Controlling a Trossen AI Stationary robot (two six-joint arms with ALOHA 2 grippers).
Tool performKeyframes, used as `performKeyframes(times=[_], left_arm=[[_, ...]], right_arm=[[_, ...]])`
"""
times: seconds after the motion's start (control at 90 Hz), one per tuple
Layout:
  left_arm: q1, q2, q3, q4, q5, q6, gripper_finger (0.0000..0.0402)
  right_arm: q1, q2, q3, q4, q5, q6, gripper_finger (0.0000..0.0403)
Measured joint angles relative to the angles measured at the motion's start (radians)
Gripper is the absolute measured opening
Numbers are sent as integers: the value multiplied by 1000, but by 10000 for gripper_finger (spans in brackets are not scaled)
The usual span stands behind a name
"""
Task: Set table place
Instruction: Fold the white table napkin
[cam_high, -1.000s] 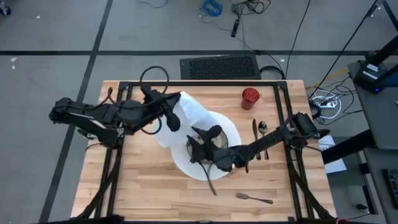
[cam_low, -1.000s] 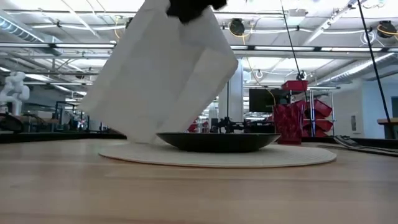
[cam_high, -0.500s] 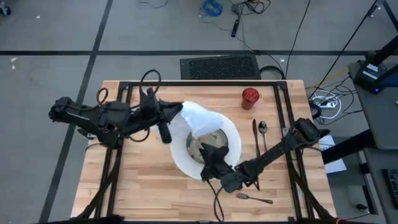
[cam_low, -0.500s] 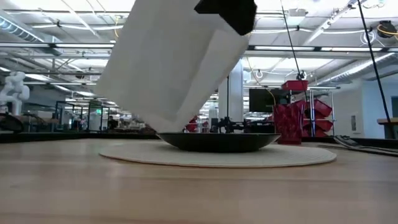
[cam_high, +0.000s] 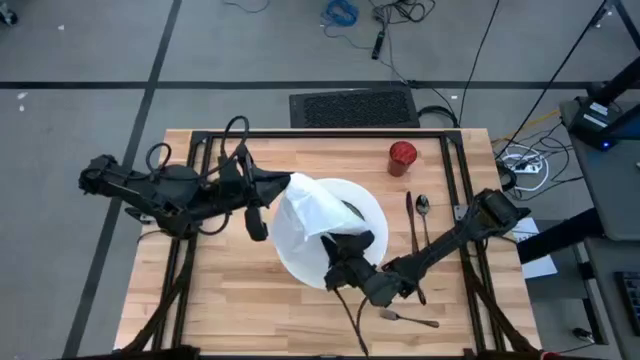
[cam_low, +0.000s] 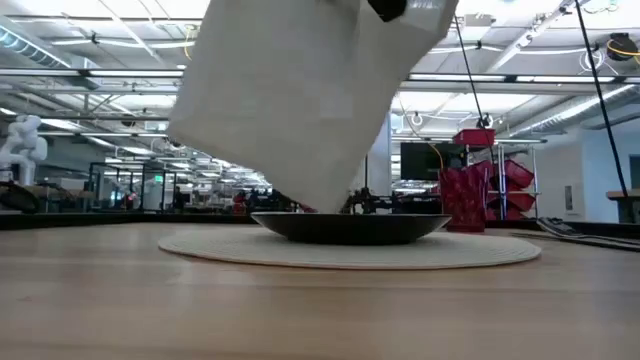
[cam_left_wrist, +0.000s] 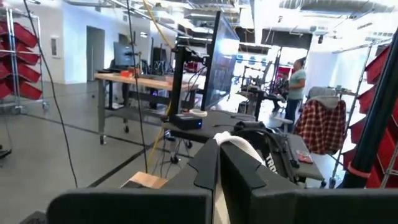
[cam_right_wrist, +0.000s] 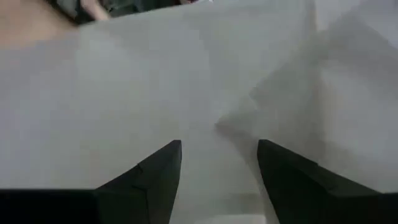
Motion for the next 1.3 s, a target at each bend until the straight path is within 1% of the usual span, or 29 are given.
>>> performKeyframes(times=[0.078, 0.144, 0.211, 0.311, 0.4, 0.489, 0.6, 0.689, 0.778, 0.911, 1.0, 1.111, 1.211, 1.3], left_arm=[[1, 0, 0, 0, -30, 25, 0], [1, 0, 0, -2, -71, 53, 0], [1, 0, 0, -2, -109, 75, 0], [0, 0, 0, -2, -123, 77, 0], [-3, 0, 0, -2, -123, 76, 0], [-8, 0, 0, -2, -123, 76, 0], [-16, 0, 0, -2, -123, 76, 0], [-24, 0, 0, -2, -123, 76, 0], [-35, 0, 0, -2, -123, 76, 0], [-54, 0, 0, 1, -99, 75, 0], [-61, 0, 0, 1, -98, 76, 0], [-61, 0, 0, 0, -98, 76, 0], [-61, 0, 0, -2, -98, 76, 0], [-61, 0, 0, -3, -97, 77, 0]], right_arm=[[-6, 0, 0, 79, -32, 14, 199], [-6, 0, 0, 147, -52, 84, 199], [-4, -1, 0, 174, -51, 220, 199], [7, -1, 0, 157, -63, 467, 199], [12, -2, -10, 101, -126, 668, 199], [9, -1, -49, 81, -177, 784, 199], [-17, -1, -131, 108, -296, 969, 199], [-42, 0, -198, 203, -368, 1070, 199], [-68, 0, -274, 356, -428, 1146, 199], [-119, 0, -387, 571, -578, 1318, 199], [-146, 0, -438, 664, -737, 1375, 199], [-162, 0, -448, 771, -934, 1369, 199], [-161, 0, -433, 843, -1044, 1317, 199], [-152, 0, -419, 854, -1093, 1283, 199]])
